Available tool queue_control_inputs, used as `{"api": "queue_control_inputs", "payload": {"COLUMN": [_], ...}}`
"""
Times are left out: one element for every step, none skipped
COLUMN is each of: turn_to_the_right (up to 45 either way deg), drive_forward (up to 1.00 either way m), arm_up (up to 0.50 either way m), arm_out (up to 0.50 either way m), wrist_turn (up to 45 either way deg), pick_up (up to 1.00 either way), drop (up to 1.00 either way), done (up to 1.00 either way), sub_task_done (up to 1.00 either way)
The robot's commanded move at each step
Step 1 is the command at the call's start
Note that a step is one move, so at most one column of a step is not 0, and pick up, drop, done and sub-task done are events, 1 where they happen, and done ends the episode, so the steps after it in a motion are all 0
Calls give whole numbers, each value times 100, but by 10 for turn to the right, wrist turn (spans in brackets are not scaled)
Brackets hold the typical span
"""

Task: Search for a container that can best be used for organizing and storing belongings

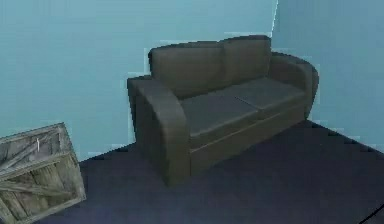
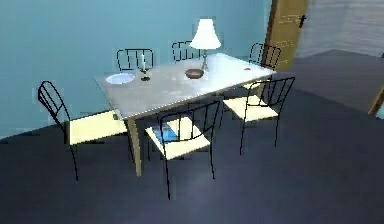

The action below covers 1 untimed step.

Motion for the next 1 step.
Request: {"api": "queue_control_inputs", "payload": {"turn_to_the_right": [0], "drive_forward": [70], "arm_up": [0], "arm_out": [0], "wrist_turn": [0], "pick_up": [0], "drop": [0], "done": [0], "sub_task_done": [0]}}
